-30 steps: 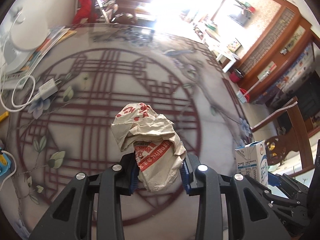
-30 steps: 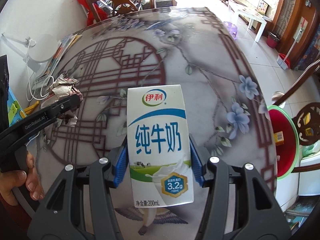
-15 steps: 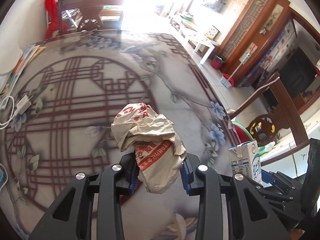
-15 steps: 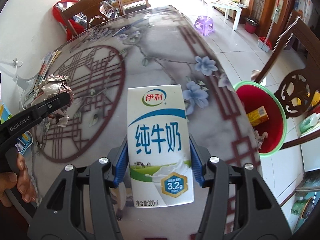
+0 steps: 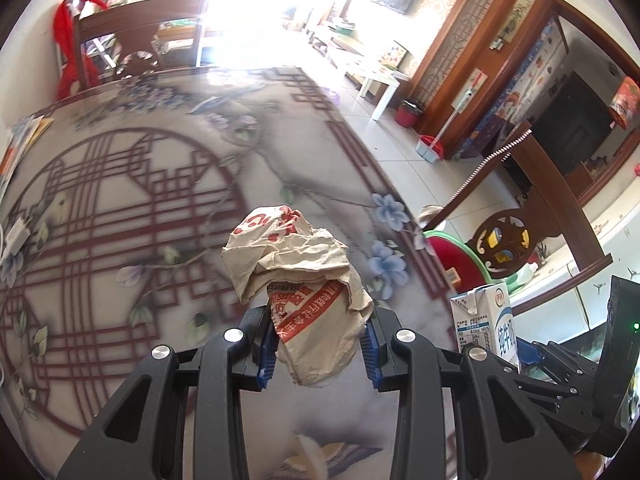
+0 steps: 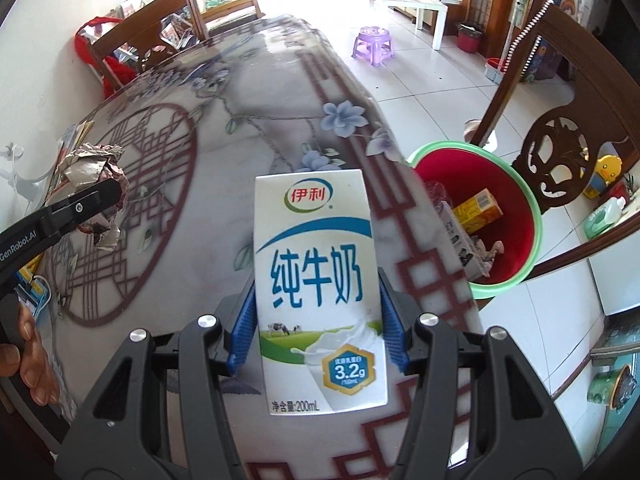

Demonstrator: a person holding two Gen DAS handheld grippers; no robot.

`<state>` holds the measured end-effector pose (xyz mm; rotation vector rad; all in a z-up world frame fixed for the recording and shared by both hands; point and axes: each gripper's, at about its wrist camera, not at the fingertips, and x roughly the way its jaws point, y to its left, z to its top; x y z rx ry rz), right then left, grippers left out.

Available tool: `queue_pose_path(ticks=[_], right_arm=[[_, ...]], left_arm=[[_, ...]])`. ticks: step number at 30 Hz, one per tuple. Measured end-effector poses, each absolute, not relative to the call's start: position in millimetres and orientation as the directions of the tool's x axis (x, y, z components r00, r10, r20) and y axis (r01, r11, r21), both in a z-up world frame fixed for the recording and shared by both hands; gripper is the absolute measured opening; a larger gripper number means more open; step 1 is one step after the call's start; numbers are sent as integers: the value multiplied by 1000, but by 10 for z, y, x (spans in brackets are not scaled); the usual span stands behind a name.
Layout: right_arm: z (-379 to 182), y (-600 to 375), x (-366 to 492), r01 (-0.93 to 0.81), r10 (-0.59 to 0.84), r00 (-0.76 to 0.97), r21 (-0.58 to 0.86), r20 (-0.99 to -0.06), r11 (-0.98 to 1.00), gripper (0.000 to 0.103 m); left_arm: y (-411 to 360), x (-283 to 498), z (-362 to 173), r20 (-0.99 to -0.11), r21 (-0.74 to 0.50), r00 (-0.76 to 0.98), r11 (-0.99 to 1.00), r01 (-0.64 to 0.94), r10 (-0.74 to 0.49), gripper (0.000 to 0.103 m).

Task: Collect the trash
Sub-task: 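Carry the milk carton with the right gripper while the left carries the paper bag to the bucket, then open the right gripper dropping the milk carton into the bucket while the left releases the paper bag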

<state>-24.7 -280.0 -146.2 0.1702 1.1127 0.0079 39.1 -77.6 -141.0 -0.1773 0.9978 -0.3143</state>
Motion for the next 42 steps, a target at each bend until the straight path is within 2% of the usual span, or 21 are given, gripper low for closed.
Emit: queue_pose_path(ticks=[13, 29, 31, 32, 33, 42], right_arm=[[-1448, -3602, -205, 222, 18, 464, 136, -886, 965, 52], [-1589, -4376, 168, 294, -60, 455, 86, -888, 952, 52], [-1622, -4471, 228, 309, -65, 446, 85, -892, 947, 56], [-1636, -4513, 249, 319, -68, 441, 85, -895, 944, 68], [-1634, -4558, 247, 334, -79, 445, 84, -892, 939, 71], [-1637, -4874, -56, 432, -82, 448, 135, -890, 892, 72]], left_arm=[[-1498, 546, -1412, -806, -279, 450, 917, 285, -385, 32], [-2275, 679, -1579, -841, -278, 343, 878, 389, -418, 32], [-2391, 704, -1583, -841, -274, 337, 871, 408, -423, 32], [-2450, 720, -1579, -840, -271, 336, 867, 418, -425, 32], [-2511, 747, -1578, -840, -268, 336, 864, 427, -427, 32], [-3108, 985, -1656, -846, -243, 301, 821, 517, -439, 33]])
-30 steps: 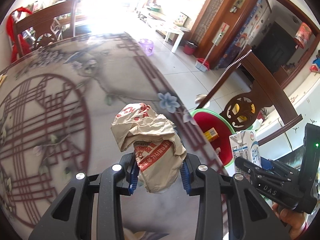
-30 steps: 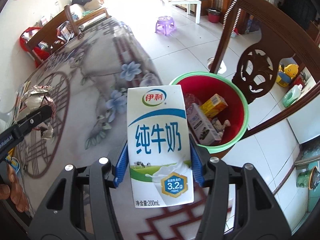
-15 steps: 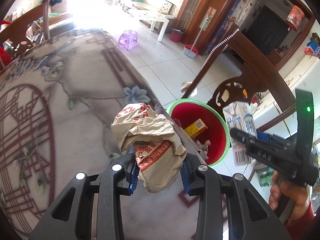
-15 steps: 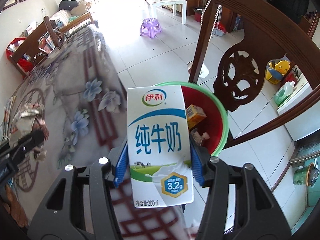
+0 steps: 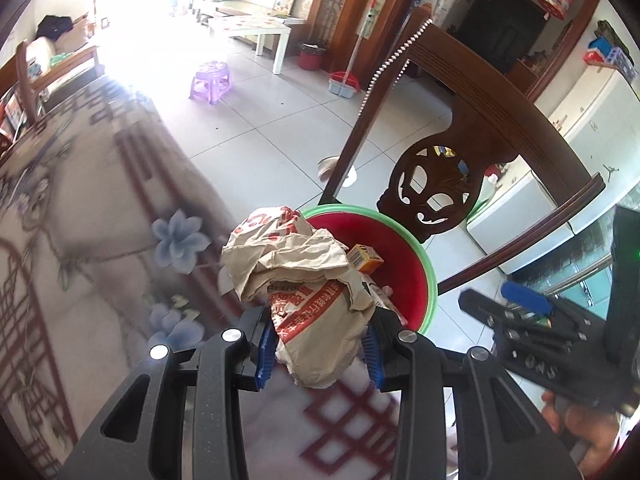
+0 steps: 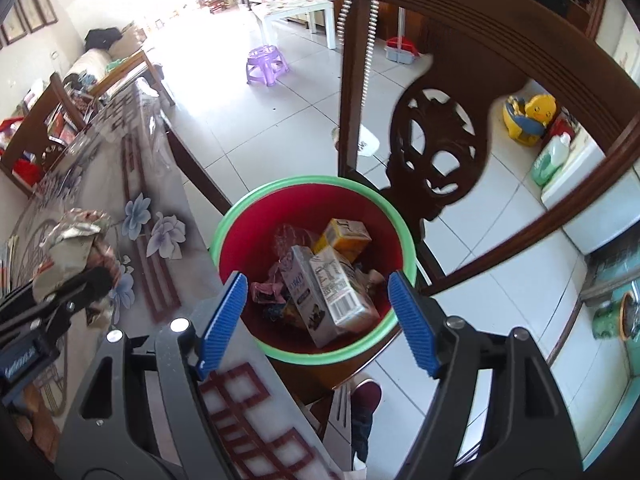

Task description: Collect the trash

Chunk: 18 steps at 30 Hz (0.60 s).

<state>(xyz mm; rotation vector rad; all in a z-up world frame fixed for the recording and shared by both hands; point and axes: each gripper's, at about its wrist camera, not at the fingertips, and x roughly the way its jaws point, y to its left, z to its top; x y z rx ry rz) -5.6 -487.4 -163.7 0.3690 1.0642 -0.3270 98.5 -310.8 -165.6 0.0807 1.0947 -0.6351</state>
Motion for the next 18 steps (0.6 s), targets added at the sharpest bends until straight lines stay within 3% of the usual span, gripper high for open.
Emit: queue_pose_path(ticks=[10, 11, 12, 14, 18], right_arm=[[-1654, -5045, -354, 497, -116, 427, 125, -897, 859, 74], [-1645, -5055, -365, 499, -120, 428, 123, -896, 858, 74], [-1634, -5065, -378, 500, -124, 430, 122, -894, 858, 74], [-1615, -5073, -394, 501, -131, 432, 117, -892, 858, 74], [-1537, -5039, -427, 495, -152, 441, 99, -884, 863, 74]], left_arm=[[-3658, 1017, -1738, -855, -220, 262, 771, 597, -447, 37], [-3691, 1019, -1734, -856, -216, 263, 770, 600, -445, 45], [-3714, 1024, -1723, -855, -215, 264, 769, 602, -446, 60], [-3715, 1024, -1682, -849, -216, 274, 770, 601, -452, 72], [-3596, 1016, -1553, -842, -215, 296, 784, 582, -451, 72]])
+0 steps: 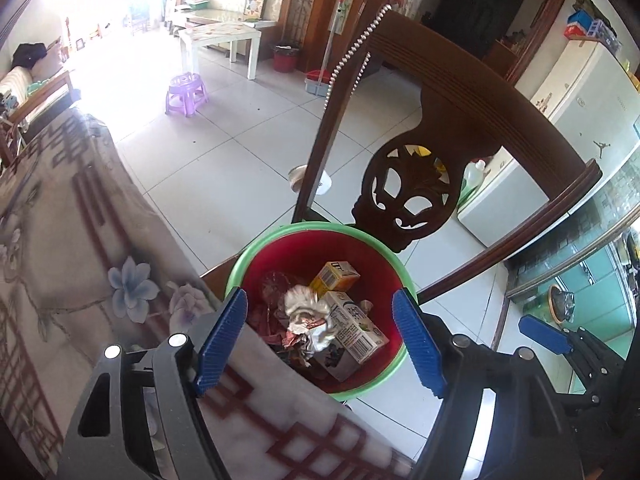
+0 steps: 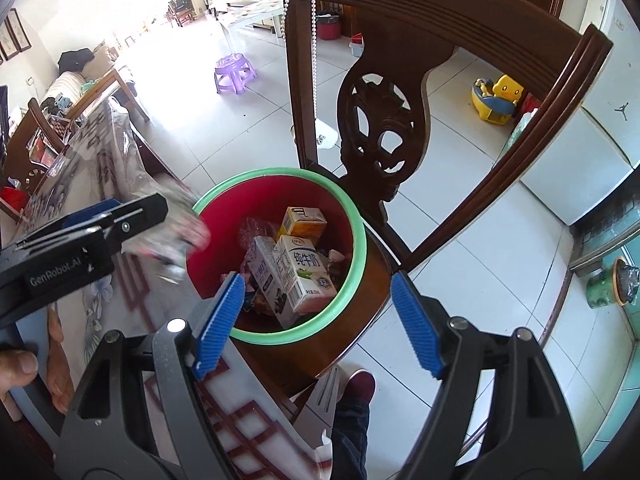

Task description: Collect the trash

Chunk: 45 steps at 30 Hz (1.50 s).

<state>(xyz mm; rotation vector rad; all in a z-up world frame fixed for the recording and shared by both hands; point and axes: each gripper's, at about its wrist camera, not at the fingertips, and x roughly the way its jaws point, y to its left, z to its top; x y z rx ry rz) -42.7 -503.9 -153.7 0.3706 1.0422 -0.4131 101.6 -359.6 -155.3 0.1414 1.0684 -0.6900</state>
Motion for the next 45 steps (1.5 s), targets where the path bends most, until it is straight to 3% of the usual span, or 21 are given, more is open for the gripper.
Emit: queue_pose_path(ticks=[2, 6, 9, 13, 18, 23, 26, 29, 36, 45], right_arm=[[-1508, -4993, -429, 487, -157, 446, 92, -881, 869, 78], [-1412, -4762, -419, 443, -129, 477, 111, -869, 890, 89], [-1305, -4499, -413, 398, -112, 510, 118, -853, 910, 97], [-1114, -4133, -430, 331, -86, 583, 139, -808, 933, 98], [-700, -3616, -576, 253, -103, 752, 141, -651, 957, 98], [-289, -3150, -771, 201, -150, 881, 67, -450, 977, 98], [-178, -2969, -783, 194, -151, 887, 55, -437, 979, 98], [-113, -2875, -898, 253, -194, 901, 107, -389, 961, 98], [-38, -2809, -945, 296, -178, 853, 176, -490, 939, 98], [139, -2585, -963, 244, -144, 866, 153, -479, 958, 98]], left_arm=[[-3443, 998, -1468, -835, -218, 315, 796, 565, -452, 74], [-2998, 925, -1249, -811, -202, 398, 844, 498, -429, 92], [-2593, 828, -1042, -777, -198, 471, 872, 448, -418, 95], [-2012, 603, -684, -692, -227, 572, 884, 408, -441, 95], [-1468, 294, -279, -565, -212, 712, 907, 363, -417, 95], [-1100, -121, 62, -403, -67, 866, 953, 295, -296, 95], [-875, -311, 182, -349, -98, 895, 961, 258, -276, 95], [-759, -358, 229, -389, -105, 881, 963, 249, -270, 95], [-516, -379, 55, -530, -160, 806, 965, 209, -263, 95], [-392, -372, 75, -539, -181, 803, 966, 184, -254, 95]])
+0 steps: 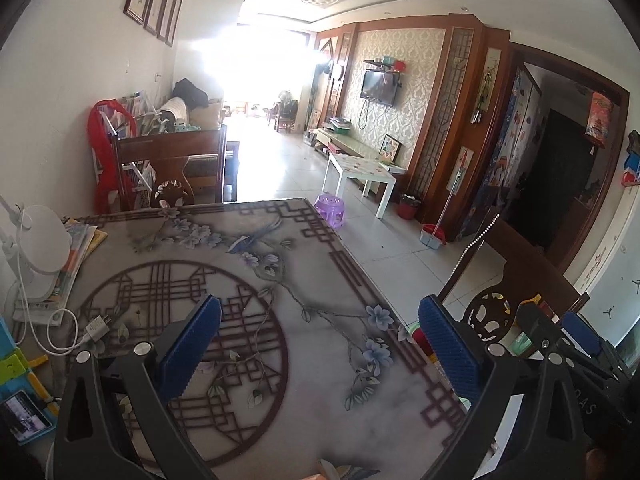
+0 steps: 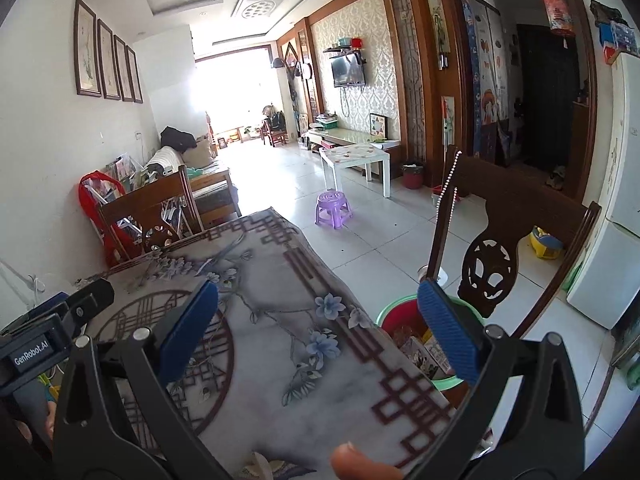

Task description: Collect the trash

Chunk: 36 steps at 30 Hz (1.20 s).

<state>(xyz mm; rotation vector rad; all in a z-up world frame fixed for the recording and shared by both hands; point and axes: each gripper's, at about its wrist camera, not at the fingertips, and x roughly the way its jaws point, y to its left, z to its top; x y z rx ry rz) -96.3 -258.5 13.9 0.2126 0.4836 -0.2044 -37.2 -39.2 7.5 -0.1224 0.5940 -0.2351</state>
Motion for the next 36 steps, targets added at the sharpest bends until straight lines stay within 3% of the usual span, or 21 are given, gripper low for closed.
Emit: queue_pose_path(ticks=[36], right_arm=[[109, -2653, -1039, 280, -199, 846, 95, -495, 955, 98]], left_arm=[[-608, -392, 82, -564, -181, 772, 956, 232, -294, 95]])
